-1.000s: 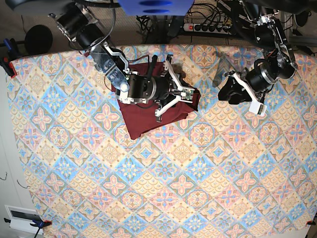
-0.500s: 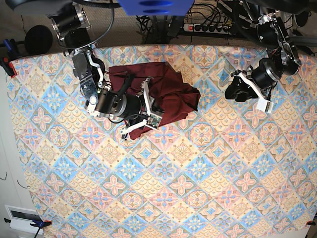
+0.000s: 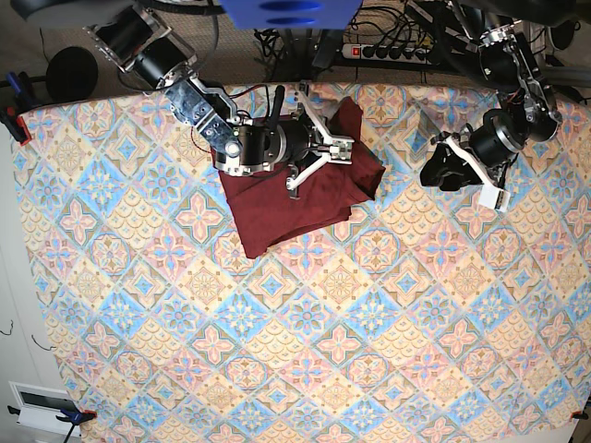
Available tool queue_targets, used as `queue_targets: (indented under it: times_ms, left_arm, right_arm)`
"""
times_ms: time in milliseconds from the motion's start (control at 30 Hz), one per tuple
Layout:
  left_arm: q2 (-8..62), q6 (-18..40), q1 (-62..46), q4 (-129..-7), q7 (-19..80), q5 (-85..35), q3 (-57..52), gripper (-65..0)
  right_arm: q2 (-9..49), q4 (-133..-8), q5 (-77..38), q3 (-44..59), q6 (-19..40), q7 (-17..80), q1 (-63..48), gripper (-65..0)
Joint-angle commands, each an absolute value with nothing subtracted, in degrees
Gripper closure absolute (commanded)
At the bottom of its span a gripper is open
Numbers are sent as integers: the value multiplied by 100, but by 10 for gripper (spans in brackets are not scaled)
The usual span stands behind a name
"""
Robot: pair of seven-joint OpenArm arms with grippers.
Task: Layout the t-shirt on the table in an organized manner, then fold the t-shirt properly
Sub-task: 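Press and flatten the folded shirt bundle with the right gripper, then grasp the folded shirt's corners with both grippers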
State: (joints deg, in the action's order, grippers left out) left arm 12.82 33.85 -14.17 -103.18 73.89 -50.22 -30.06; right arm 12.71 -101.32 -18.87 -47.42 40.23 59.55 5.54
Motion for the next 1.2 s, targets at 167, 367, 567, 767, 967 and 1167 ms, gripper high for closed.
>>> queue_targets:
  times_ms: [167, 367, 567, 767, 967, 1167]
  left_arm:
    - [1332, 3398, -1446, -10440, 7292, -5174, -2598, -248]
    - [1332, 3398, -1736, -10765, 7284, -5138, -1640, -247]
    - [1332, 3398, -1930, -10949, 7257, -5130, -1015, -39]
    - [1279, 3398, -1895, -10914, 7099, -4382, -998, 0]
    - [778, 3398, -1587, -10651, 6747, -3319, -971, 0]
    - [374, 3398, -910, -9719, 6677, -2870, -980, 0]
  right_arm:
    - [1279, -10264, -1903, -4022, 4000, 5842, 840, -39]
    - [1279, -10229, -1912, -2651, 4000, 5640, 848, -40]
    - [1279, -10202, -1912, -2273, 4000, 5648, 1051, -40]
    - [1262, -9455, -1912, -2299, 4000, 5657, 1429, -40]
    - [1262, -8778, -1912, -2624, 4000, 5648, 1508, -40]
    - [1262, -8330, -1868, -3125, 4000, 5640, 1640, -39]
